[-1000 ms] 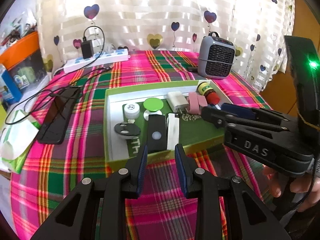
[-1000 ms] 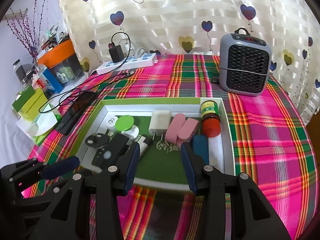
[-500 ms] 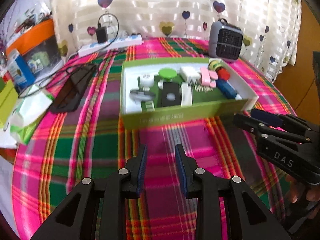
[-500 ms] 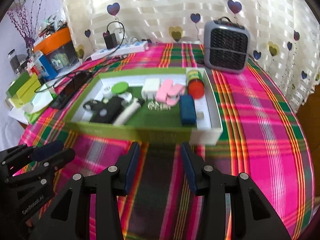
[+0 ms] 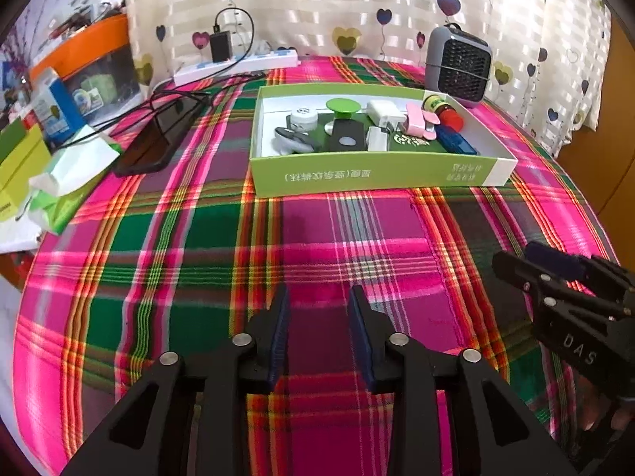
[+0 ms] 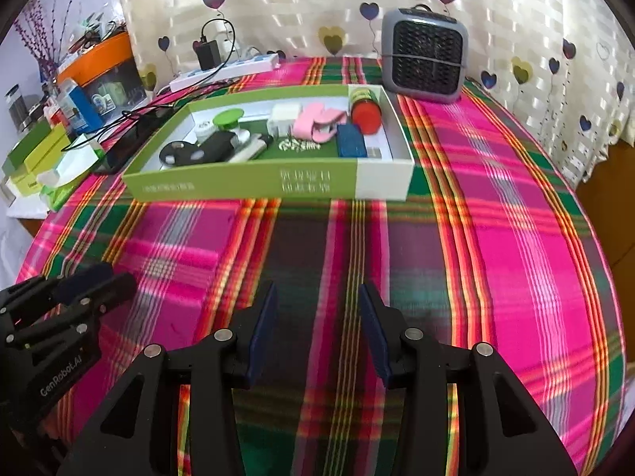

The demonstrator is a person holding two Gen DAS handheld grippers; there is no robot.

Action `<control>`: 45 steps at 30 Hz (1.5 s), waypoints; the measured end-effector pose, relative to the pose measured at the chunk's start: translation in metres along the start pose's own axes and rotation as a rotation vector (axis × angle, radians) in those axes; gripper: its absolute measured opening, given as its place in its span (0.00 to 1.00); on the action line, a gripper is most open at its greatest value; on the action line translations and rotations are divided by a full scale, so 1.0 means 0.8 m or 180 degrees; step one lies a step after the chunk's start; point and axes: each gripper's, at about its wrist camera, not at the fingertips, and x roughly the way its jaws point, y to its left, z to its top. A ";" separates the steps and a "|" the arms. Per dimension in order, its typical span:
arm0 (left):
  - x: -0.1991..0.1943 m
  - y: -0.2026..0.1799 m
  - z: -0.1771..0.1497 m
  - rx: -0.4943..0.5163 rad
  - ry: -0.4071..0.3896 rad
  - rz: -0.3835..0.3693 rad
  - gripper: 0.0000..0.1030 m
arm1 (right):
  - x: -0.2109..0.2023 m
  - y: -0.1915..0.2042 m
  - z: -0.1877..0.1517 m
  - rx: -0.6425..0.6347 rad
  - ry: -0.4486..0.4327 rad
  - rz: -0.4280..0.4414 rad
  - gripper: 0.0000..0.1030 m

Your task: Organize rigid objects

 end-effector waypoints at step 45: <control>-0.007 -0.017 -0.019 -0.0005 -0.0178 0.0187 0.34 | -0.012 0.004 -0.023 0.0013 -0.0125 -0.0285 0.54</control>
